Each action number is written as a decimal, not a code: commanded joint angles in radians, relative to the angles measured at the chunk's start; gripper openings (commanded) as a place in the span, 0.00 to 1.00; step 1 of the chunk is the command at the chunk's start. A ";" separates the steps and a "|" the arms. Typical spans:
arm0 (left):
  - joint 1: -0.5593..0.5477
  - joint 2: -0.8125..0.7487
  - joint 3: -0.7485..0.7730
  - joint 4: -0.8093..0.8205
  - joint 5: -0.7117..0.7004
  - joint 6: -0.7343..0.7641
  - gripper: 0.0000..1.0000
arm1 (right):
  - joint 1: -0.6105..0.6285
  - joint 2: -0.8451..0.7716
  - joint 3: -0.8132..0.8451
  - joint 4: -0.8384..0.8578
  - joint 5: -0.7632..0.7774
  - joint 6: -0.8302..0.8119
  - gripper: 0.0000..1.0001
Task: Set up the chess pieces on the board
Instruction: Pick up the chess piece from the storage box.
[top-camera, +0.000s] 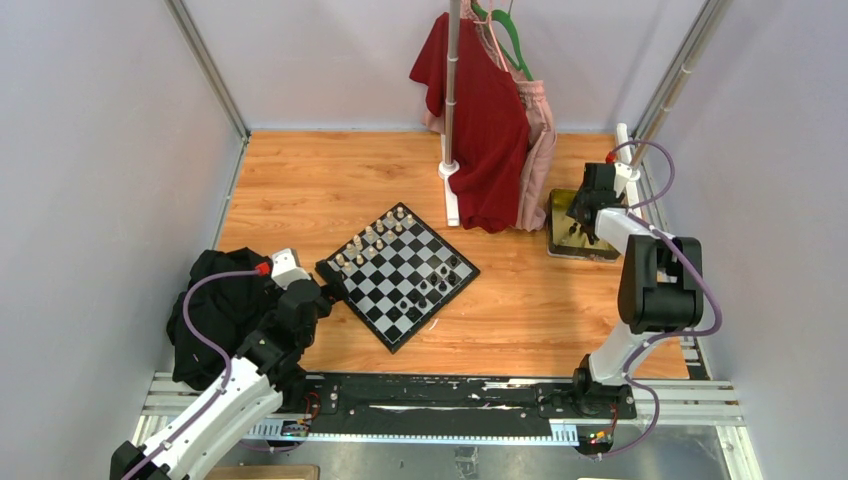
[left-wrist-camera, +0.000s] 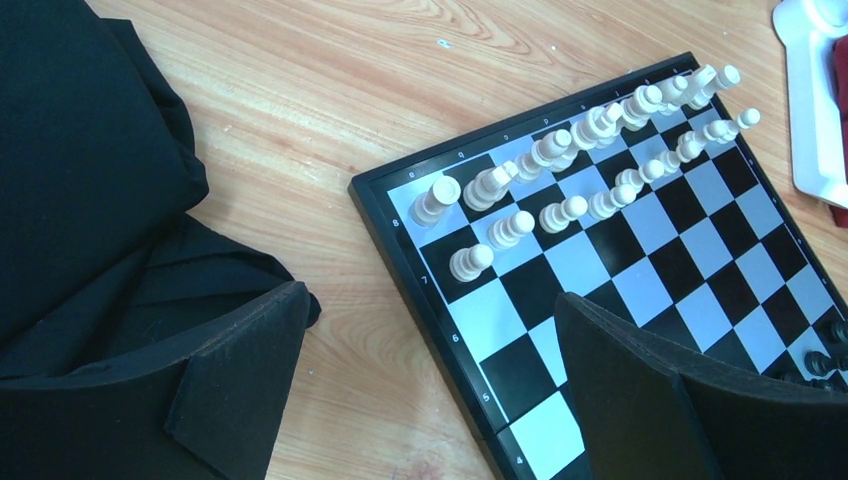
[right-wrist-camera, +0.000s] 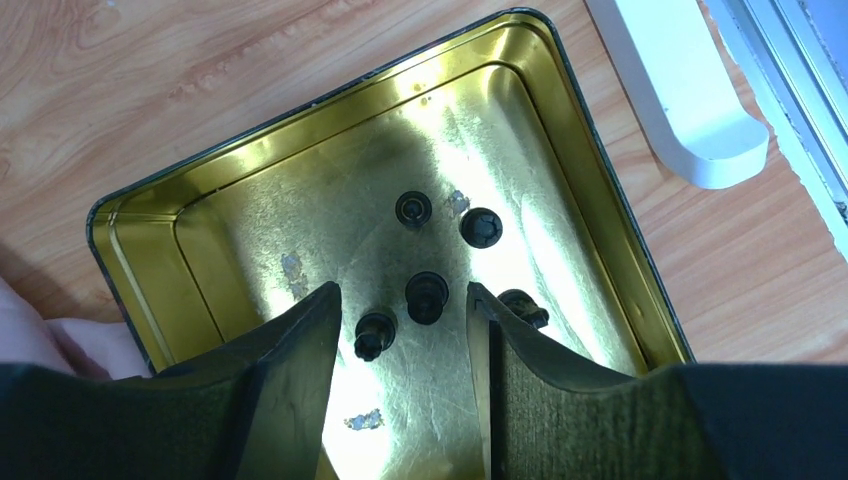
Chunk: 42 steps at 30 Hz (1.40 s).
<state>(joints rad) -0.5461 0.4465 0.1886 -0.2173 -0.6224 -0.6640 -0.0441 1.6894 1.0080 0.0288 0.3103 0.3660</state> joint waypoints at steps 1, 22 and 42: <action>-0.006 0.008 0.010 0.032 -0.007 0.007 1.00 | -0.023 0.031 0.043 0.004 -0.016 -0.010 0.53; -0.006 0.013 0.012 0.034 0.001 0.010 1.00 | -0.036 0.071 0.056 -0.050 -0.055 0.001 0.40; -0.006 -0.002 0.010 0.030 0.000 0.011 1.00 | -0.040 -0.023 0.071 -0.110 -0.063 -0.027 0.00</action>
<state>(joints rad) -0.5461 0.4587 0.1886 -0.2108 -0.6125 -0.6617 -0.0692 1.7405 1.0435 -0.0322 0.2485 0.3618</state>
